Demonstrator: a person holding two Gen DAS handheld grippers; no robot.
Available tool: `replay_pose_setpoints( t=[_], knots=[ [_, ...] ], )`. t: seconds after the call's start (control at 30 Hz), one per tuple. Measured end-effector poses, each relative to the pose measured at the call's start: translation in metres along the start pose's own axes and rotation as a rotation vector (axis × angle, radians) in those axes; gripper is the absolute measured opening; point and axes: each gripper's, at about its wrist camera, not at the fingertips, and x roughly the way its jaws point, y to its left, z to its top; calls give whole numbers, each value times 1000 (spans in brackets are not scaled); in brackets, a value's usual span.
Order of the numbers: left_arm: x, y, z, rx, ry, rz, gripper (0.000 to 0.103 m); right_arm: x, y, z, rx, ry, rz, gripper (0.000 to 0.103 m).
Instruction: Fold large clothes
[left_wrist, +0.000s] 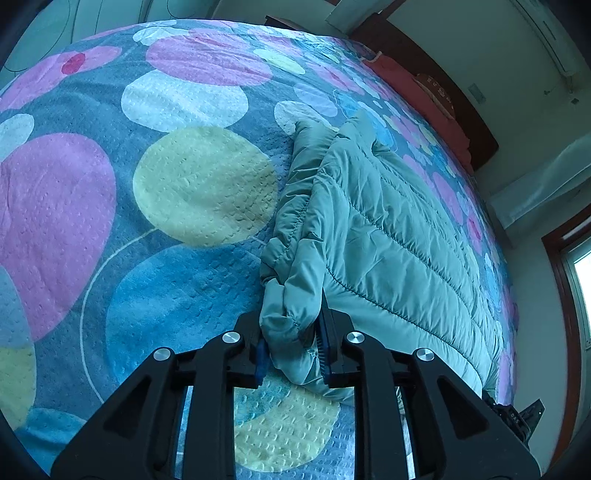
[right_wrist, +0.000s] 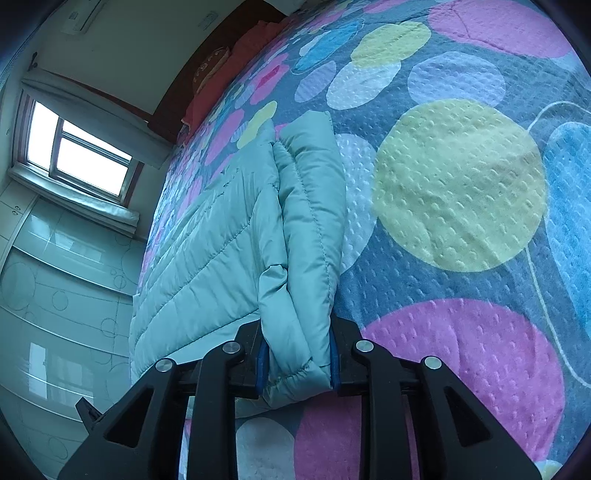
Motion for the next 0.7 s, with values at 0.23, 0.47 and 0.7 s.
replay_pose_setpoints(
  t=[0.23, 0.47, 0.7],
  knots=[
    [-10, 16, 3, 8, -20, 40, 44, -13, -15, 2, 21, -20, -10, 41],
    [-22, 29, 8, 5, -38, 86, 48, -34, -27, 4, 20, -61, -62, 45],
    [-39, 21, 19, 81, -101, 209, 48, -57, -20, 11, -61, -130, -232, 45]
  ],
)
